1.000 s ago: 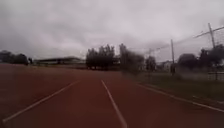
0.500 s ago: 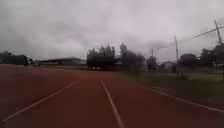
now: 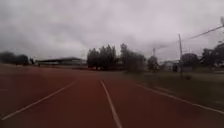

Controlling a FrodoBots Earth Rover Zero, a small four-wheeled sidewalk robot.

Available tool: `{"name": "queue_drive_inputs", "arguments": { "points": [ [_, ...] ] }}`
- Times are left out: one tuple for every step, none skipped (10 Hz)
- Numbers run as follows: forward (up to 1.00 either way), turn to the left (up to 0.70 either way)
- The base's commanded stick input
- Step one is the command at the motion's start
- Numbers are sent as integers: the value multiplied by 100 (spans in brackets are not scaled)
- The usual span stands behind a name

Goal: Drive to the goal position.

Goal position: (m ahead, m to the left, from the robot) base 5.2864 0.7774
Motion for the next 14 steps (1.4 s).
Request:
{"name": "queue_drive_inputs", "arguments": {
  "points": [
    [70, 0],
    [70, 0],
    [70, 0],
    [70, 0],
    [70, 0],
    [70, 0],
    [70, 0],
    [70, 0],
    [70, 0],
    [70, 0],
    [70, 0],
    [70, 0],
    [70, 0],
    [70, 0]
  ]
}}
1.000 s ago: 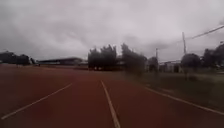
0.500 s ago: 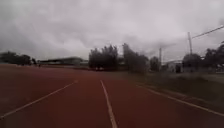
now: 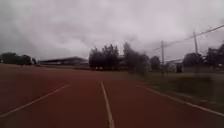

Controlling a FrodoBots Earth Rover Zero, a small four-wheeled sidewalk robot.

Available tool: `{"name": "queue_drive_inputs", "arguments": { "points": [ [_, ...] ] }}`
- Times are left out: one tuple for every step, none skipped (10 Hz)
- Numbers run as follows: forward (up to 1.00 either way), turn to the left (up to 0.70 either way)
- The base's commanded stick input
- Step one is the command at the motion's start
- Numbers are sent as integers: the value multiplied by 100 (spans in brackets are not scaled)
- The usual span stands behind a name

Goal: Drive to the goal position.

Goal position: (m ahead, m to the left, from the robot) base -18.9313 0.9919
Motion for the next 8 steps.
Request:
{"name": "queue_drive_inputs", "arguments": {
  "points": [
    [70, 0],
    [70, 0],
    [70, 0],
    [70, 0],
    [70, 0],
    [70, 0],
    [70, 0],
    [70, 0]
  ]
}}
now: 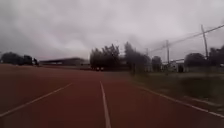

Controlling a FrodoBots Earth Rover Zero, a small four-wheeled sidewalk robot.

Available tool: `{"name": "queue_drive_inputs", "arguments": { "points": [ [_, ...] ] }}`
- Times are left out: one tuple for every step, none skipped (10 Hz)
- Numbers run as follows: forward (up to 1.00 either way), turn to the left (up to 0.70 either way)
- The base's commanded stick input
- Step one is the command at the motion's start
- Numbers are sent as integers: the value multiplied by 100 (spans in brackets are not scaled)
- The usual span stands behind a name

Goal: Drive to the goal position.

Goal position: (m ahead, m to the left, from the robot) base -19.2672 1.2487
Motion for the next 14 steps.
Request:
{"name": "queue_drive_inputs", "arguments": {
  "points": [
    [70, 0],
    [70, 0],
    [70, 0],
    [70, 0],
    [70, 0],
    [70, 0],
    [70, 0],
    [70, 0],
    [70, 0],
    [70, 0],
    [70, 0],
    [70, 0],
    [70, 0],
    [70, 0]
  ]
}}
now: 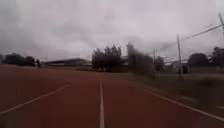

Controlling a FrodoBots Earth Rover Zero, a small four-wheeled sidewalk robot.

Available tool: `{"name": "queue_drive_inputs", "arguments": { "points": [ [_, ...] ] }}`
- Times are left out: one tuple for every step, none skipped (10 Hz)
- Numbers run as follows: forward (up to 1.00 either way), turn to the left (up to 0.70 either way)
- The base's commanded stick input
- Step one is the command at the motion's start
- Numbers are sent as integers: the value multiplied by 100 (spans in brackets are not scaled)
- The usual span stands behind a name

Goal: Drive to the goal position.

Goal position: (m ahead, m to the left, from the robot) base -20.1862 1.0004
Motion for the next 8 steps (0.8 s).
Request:
{"name": "queue_drive_inputs", "arguments": {
  "points": [
    [70, 0],
    [70, 0],
    [70, 0],
    [70, 0],
    [70, 0],
    [70, 0],
    [70, 0],
    [70, 0]
  ]
}}
